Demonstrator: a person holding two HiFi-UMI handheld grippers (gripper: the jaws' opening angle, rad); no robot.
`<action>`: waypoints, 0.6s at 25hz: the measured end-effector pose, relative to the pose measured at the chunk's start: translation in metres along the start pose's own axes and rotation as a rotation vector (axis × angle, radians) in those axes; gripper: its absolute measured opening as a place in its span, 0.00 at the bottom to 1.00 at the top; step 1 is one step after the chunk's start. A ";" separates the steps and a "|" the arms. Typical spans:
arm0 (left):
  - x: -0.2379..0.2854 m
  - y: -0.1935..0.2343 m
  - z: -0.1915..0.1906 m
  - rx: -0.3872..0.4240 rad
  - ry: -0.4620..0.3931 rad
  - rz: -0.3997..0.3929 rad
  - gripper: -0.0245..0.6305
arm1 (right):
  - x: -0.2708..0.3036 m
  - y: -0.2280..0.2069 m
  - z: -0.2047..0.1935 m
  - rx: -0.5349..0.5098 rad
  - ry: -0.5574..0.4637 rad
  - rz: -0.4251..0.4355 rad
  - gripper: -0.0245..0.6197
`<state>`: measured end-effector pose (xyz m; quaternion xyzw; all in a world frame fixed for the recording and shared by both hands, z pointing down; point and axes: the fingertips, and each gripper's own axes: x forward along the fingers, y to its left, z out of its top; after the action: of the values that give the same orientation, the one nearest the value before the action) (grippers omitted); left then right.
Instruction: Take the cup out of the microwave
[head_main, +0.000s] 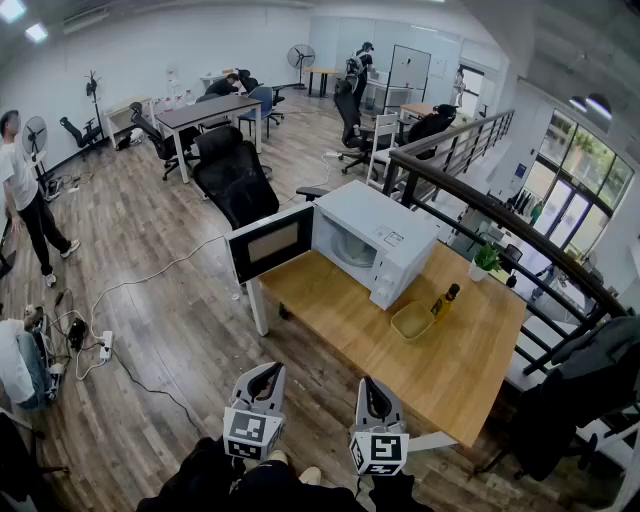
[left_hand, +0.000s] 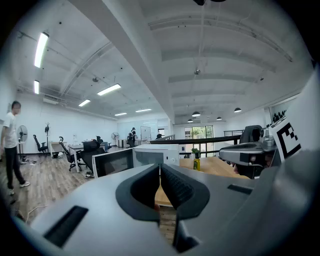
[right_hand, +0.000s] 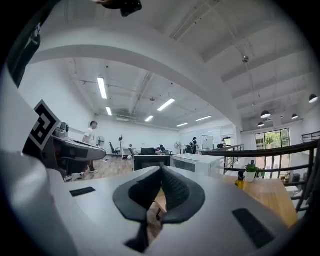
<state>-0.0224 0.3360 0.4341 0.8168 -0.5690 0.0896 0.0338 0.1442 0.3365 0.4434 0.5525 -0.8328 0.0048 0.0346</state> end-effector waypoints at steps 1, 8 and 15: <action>-0.001 0.000 0.001 0.000 -0.002 0.001 0.08 | -0.001 0.001 0.002 -0.002 0.003 -0.001 0.06; -0.004 -0.004 0.002 0.001 -0.009 0.007 0.08 | -0.007 -0.001 0.004 0.006 -0.003 0.003 0.06; 0.001 -0.006 0.012 0.009 -0.028 0.027 0.08 | -0.004 -0.010 0.005 0.005 -0.010 0.000 0.06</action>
<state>-0.0152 0.3356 0.4230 0.8103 -0.5800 0.0811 0.0209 0.1546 0.3364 0.4376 0.5525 -0.8330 0.0042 0.0292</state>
